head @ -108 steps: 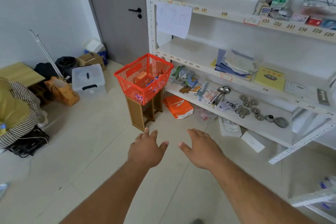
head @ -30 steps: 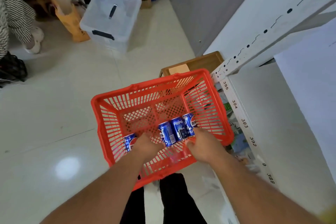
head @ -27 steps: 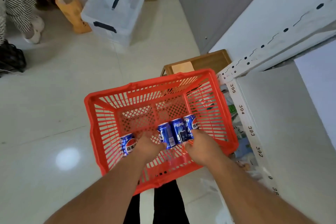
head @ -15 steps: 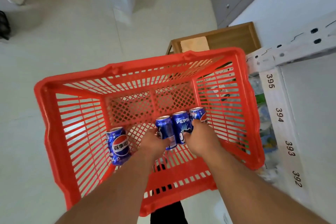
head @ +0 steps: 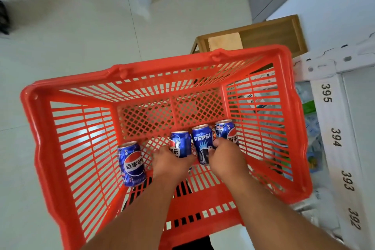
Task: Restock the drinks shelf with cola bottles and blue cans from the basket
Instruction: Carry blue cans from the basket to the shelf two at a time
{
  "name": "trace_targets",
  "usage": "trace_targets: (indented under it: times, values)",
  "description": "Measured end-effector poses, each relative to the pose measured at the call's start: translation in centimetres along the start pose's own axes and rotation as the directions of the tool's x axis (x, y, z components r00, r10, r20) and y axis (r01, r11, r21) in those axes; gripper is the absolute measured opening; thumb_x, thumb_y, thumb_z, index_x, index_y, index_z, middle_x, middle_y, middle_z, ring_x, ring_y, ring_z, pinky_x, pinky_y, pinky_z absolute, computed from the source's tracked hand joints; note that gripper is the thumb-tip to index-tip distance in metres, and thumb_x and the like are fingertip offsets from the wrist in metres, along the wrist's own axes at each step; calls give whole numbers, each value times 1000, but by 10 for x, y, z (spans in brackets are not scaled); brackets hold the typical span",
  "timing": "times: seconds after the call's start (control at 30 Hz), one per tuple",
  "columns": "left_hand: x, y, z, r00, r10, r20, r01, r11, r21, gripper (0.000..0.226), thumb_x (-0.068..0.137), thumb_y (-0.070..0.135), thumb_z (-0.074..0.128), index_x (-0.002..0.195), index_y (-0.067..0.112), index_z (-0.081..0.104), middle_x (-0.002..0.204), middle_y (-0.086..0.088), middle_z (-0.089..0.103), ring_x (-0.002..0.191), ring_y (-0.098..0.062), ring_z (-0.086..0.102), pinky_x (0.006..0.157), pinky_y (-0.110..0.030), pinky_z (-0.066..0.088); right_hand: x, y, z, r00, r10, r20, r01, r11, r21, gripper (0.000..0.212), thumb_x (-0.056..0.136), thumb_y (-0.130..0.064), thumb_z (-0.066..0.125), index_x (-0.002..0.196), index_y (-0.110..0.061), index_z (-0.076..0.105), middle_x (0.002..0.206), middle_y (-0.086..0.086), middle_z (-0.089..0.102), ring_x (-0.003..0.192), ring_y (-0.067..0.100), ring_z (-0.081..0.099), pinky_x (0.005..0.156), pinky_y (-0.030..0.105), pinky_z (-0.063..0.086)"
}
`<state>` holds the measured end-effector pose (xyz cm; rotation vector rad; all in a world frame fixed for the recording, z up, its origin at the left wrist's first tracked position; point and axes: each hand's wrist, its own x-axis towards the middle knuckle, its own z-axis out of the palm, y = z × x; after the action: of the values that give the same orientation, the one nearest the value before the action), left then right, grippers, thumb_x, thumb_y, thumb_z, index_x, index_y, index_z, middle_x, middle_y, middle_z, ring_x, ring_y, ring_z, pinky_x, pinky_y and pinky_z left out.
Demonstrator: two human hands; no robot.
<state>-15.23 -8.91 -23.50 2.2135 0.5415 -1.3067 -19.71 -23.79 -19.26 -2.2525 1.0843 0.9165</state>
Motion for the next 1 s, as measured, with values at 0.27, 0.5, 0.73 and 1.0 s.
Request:
trace_targets:
  times: [0.27, 0.5, 0.73, 1.0]
  values:
    - [-9, -11, -26, 997, -18, -79, 24, 996, 84, 99, 56, 65, 86, 130, 11, 47, 127, -7, 59, 117, -32, 62, 90, -49, 60, -2, -20, 22, 992, 68, 106, -84, 983, 161, 30, 88, -33, 77, 107, -18, 59, 99, 2, 69, 90, 25, 69, 73, 35, 55]
    - [-3, -12, -18, 999, 16, -37, -13, 998, 69, 97, 73, 52, 88, 143, 8, 39, 143, -12, 47, 131, -33, 52, 102, -50, 54, 8, -18, 35, 971, 92, 222, -159, 939, 306, 39, 77, -34, 90, 106, -16, 71, 92, 0, 75, 82, 18, 72, 68, 30, 53]
    - [1, -14, -18, 999, 33, -28, -34, 999, -24, 76, 59, 57, 84, 118, 23, 53, 113, 1, 65, 92, -20, 70, 74, -41, 65, 15, -17, 48, 950, 183, 253, -292, 806, 514, 48, 72, -20, 93, 114, -16, 69, 98, 0, 77, 86, 17, 74, 65, 27, 54]
    - [-37, -5, -45, 997, 69, -35, -70, 997, -32, 72, 58, 54, 86, 113, 25, 50, 94, 5, 71, 79, -18, 73, 75, -43, 64, -11, -29, 21, 957, 170, 234, -274, 789, 550, 58, 47, -36, 88, 101, -19, 73, 86, -3, 79, 77, 17, 76, 78, 43, 65]
